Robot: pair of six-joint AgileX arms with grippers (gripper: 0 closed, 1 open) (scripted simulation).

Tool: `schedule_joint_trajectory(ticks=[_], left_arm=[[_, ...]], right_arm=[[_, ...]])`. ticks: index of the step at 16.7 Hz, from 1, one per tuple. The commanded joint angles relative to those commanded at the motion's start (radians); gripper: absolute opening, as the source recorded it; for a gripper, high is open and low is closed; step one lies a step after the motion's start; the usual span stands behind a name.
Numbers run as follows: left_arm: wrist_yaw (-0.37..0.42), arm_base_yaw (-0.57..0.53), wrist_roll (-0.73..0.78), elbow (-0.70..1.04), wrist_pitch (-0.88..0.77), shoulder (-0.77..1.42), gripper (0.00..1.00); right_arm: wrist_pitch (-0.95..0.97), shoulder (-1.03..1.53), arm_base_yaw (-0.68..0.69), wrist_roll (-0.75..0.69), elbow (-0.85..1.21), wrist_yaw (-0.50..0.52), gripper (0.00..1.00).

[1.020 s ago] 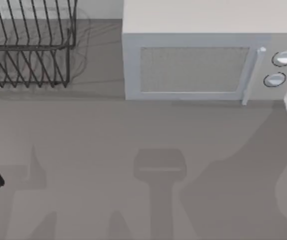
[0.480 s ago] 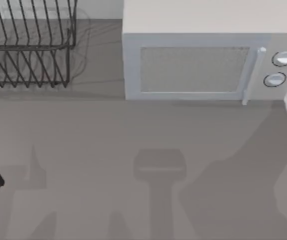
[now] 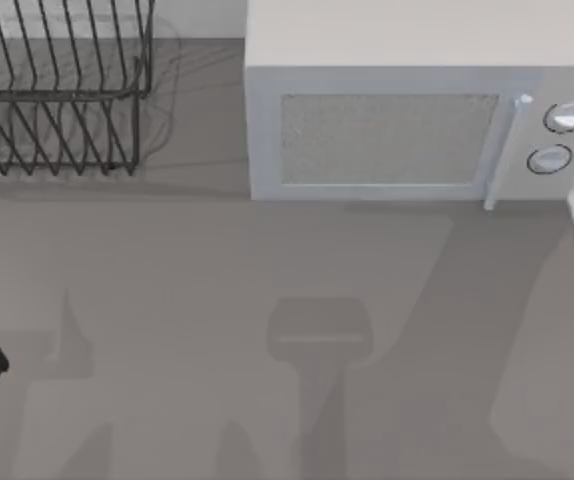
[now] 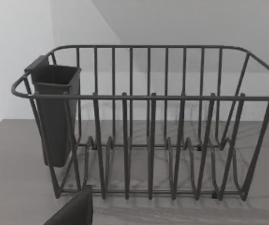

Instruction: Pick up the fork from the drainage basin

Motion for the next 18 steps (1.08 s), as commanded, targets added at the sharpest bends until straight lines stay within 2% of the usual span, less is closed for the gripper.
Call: schedule_joint_trajectory(ticks=[3, 10, 14, 18], left_arm=[[0.0, 0.0, 0.0, 0.0, 0.0, 0.0, 1.0], [0.0, 0.0, 0.0, 0.0, 0.0, 0.0, 1.0], [0.0, 0.0, 0.0, 0.0, 0.0, 0.0, 1.0], [0.0, 0.0, 0.0, 0.0, 0.0, 0.0, 1.0]], right_arm=[[-0.086, -0.035, 0.0, 0.0, 0.067, 0.0, 0.0], [-0.077, -0.073, 0.016, 0.037, 0.038, 0.011, 0.0], [-0.034, -0.264, 0.094, 0.199, -0.131, 0.048, 0.0], [-0.015, -0.544, 0.272, 0.401, -0.425, 0.064, 0.0]])
